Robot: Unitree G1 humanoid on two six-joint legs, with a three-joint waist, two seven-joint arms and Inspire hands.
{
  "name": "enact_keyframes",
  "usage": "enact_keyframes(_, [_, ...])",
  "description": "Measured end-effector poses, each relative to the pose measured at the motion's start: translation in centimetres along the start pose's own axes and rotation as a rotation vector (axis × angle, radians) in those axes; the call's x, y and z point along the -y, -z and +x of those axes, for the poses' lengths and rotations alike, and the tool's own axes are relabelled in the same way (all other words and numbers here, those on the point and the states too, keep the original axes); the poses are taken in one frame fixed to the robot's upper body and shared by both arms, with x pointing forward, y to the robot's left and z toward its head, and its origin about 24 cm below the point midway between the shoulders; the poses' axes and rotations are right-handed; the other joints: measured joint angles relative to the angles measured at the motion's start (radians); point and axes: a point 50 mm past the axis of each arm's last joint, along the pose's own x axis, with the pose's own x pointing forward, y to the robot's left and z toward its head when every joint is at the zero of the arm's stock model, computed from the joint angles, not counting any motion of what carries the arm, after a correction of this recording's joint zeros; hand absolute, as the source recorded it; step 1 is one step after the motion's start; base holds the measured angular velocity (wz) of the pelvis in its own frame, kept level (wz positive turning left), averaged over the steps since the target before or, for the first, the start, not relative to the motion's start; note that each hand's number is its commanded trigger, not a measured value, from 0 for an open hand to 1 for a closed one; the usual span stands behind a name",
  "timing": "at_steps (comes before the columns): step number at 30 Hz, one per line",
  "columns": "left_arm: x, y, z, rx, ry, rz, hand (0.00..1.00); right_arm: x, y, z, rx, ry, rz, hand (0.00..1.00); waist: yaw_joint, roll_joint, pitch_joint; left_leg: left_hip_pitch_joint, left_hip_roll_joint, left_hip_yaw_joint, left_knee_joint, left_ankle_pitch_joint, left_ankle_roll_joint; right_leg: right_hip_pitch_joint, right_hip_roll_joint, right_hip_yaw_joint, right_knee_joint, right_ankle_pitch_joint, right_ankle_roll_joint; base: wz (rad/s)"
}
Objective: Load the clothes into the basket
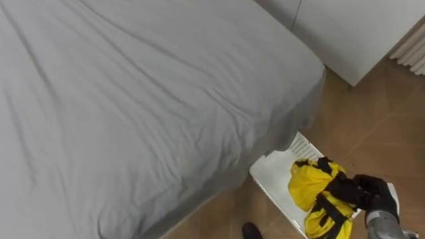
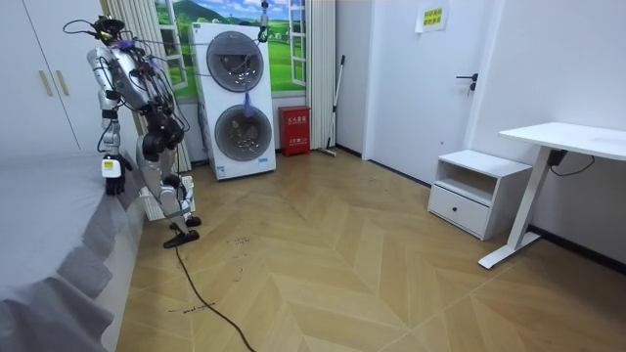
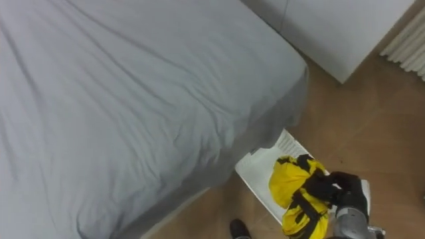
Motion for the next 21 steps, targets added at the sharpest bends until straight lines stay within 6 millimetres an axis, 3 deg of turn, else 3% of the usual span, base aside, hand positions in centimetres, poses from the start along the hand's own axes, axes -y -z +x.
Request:
enact_keyframes(5, [0.2, -1.1, 0.2, 0.027, 0.000, 0.015, 0.00, -1.0, 0.8, 0.0, -0.042, -0.035, -0.025, 0.00, 0.010, -0.012, 0.0070, -0.015, -0.005, -0.029, 0.001, 0.011, 0.006, 0.002, -0.016, -0.034, -0.014, -0.001, 0.000, 0.22])
enact_keyframes(11, [0.4, -1.1, 0.2, 0.028, 0.009, 0.044, 0.00, -2.1, 1.7, -0.3, -0.091, -0.070, 0.030, 0.00, 0.009, -0.033, 0.0068, -0.021, -0.012, -0.056, -0.001, 0.016, 0.010, 0.018, -0.031, -0.064, -0.034, -0.001, 0.003, 0.15])
enact_keyframes(21, [0.0, -1.2, 0.2, 0.029, 0.005, 0.054, 0.00, -2.3, 1.6, -0.2, -0.094, -0.082, 0.043, 0.00, 0.036, -0.035, 0.0074, -0.029, -0.013, -0.079, -0.006, 0.017, 0.011, 0.031, -0.037, -0.096, -0.056, -0.002, 0.003, 0.08])
